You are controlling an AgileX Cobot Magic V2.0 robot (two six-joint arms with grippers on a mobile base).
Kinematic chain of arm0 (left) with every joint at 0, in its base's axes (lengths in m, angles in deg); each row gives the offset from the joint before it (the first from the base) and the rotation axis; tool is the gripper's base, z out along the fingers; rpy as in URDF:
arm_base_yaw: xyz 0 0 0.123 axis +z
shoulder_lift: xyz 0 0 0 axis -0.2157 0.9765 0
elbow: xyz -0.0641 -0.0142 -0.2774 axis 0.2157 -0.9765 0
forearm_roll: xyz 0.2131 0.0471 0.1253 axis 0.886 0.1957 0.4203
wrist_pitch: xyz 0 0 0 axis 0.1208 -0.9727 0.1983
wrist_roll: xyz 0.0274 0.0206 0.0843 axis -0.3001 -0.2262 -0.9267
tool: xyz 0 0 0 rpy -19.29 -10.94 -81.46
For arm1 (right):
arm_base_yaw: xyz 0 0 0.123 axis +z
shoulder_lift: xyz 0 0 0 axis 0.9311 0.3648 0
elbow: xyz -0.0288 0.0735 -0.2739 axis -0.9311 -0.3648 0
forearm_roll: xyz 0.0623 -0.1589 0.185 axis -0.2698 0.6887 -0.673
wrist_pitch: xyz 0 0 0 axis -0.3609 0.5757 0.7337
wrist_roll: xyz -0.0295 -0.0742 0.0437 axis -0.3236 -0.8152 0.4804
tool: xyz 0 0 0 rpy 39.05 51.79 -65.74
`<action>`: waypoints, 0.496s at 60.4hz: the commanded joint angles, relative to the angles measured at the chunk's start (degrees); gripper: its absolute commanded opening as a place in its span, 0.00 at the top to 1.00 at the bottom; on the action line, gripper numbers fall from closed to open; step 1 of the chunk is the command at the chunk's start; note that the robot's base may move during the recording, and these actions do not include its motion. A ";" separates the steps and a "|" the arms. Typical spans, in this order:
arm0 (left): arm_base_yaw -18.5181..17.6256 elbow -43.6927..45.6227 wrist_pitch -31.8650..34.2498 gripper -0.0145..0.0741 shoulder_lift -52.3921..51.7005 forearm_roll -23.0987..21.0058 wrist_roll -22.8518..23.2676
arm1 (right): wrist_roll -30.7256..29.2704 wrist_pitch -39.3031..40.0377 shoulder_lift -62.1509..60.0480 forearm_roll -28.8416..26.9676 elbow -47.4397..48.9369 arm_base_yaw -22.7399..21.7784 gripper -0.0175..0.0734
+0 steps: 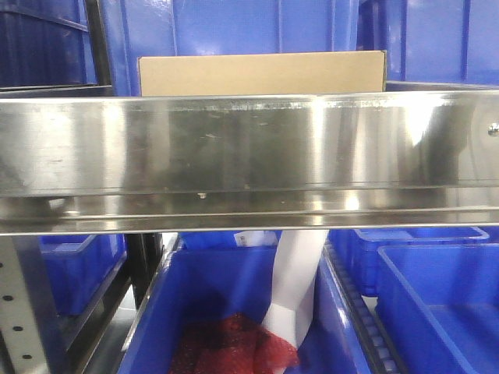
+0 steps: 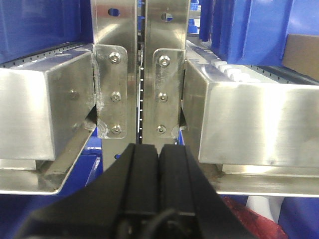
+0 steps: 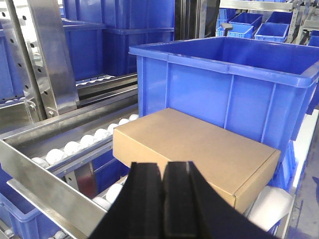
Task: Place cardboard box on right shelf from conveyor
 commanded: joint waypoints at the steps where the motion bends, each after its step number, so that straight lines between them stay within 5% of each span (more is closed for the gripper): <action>1: -0.11 -0.49 5.06 0.97 -0.76 -0.34 -0.02 | 0.09 4.64 -0.33 -0.54 1.62 -0.07 0.75; 30: -0.11 -0.49 5.06 0.97 -0.76 -0.34 -0.02 | 0.97 5.14 -1.83 1.30 -1.11 -1.09 0.75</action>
